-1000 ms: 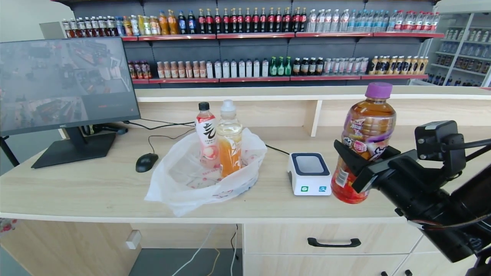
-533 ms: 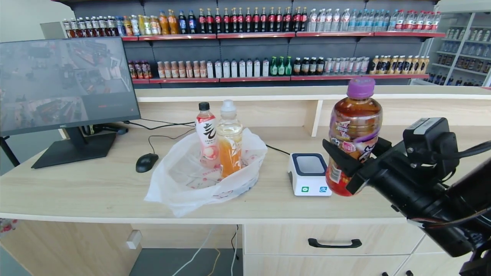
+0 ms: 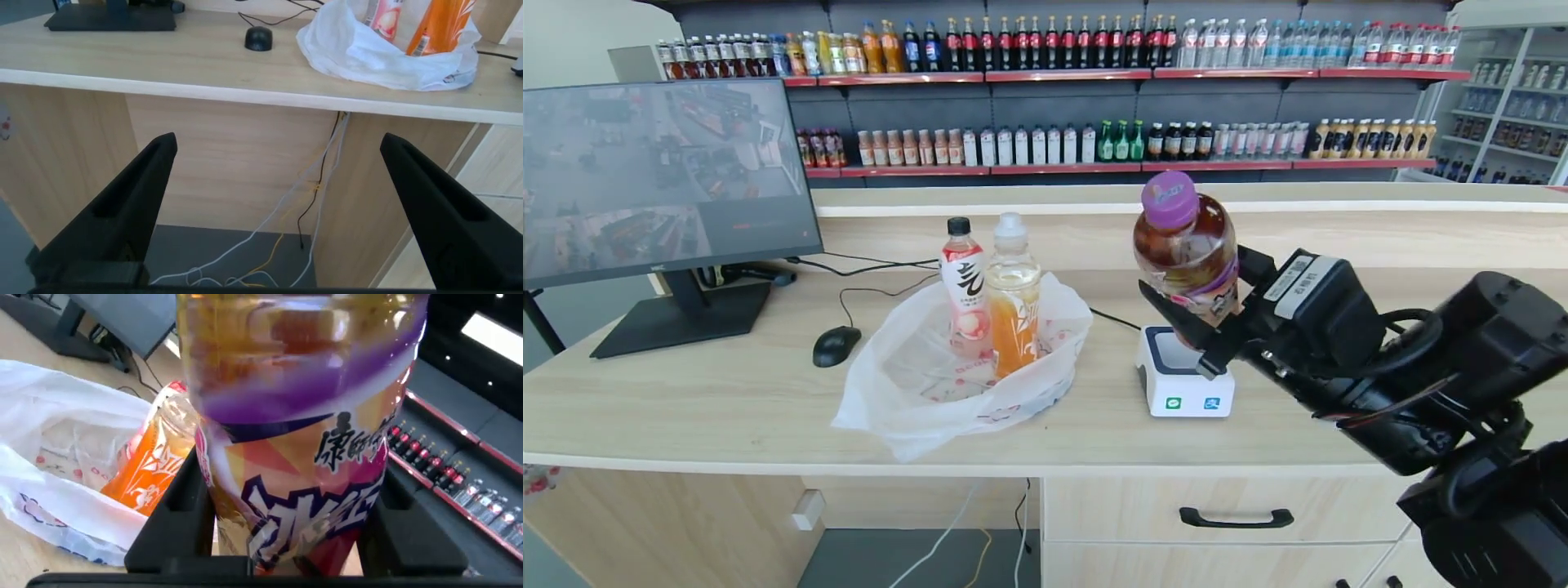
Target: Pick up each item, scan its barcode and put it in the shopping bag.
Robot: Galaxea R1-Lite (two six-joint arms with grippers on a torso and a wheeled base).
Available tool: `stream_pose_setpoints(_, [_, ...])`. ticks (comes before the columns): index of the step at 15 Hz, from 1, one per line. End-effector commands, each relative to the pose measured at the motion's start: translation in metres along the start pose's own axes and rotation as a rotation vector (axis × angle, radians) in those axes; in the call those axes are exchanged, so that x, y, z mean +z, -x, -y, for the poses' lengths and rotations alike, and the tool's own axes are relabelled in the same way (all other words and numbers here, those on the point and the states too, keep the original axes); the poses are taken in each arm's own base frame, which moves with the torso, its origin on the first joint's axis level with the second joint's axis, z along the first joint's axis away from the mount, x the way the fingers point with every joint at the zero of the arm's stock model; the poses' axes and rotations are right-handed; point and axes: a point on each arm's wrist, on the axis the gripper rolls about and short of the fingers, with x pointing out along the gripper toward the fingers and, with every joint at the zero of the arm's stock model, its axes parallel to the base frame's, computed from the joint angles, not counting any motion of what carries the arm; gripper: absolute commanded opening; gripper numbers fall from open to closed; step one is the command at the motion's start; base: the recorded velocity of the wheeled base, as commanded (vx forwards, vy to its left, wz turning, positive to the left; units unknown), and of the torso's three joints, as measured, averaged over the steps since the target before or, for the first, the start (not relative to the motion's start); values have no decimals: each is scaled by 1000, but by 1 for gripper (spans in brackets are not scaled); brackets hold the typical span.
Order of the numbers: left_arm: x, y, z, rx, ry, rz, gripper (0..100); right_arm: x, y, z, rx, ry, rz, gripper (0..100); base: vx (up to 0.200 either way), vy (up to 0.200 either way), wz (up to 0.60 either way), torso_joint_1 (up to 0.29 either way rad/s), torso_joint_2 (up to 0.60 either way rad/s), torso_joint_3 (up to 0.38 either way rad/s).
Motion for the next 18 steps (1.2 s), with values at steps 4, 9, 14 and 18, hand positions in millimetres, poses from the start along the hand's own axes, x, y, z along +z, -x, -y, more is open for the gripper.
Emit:
stream_pose_setpoints(4, [0, 0, 0, 0, 1, 0, 100, -52, -15, -2, 112, 175, 4, 0, 0, 0, 0, 0, 0, 0])
stream_pose_setpoints(9, [0, 0, 0, 0, 0, 0, 100, -87, -13, 14, 173, 307, 38, 0, 0, 0, 0, 0, 0, 0])
stream_pose_setpoints(14, [0, 0, 0, 0, 0, 0, 100, -106, -7, 9, 233, 380, 44, 0, 0, 0, 0, 0, 0, 0])
stream_pose_setpoints(18, [0, 0, 0, 0, 0, 0, 100, -111, -4, 8, 255, 400, 52, 0, 0, 0, 0, 0, 0, 0])
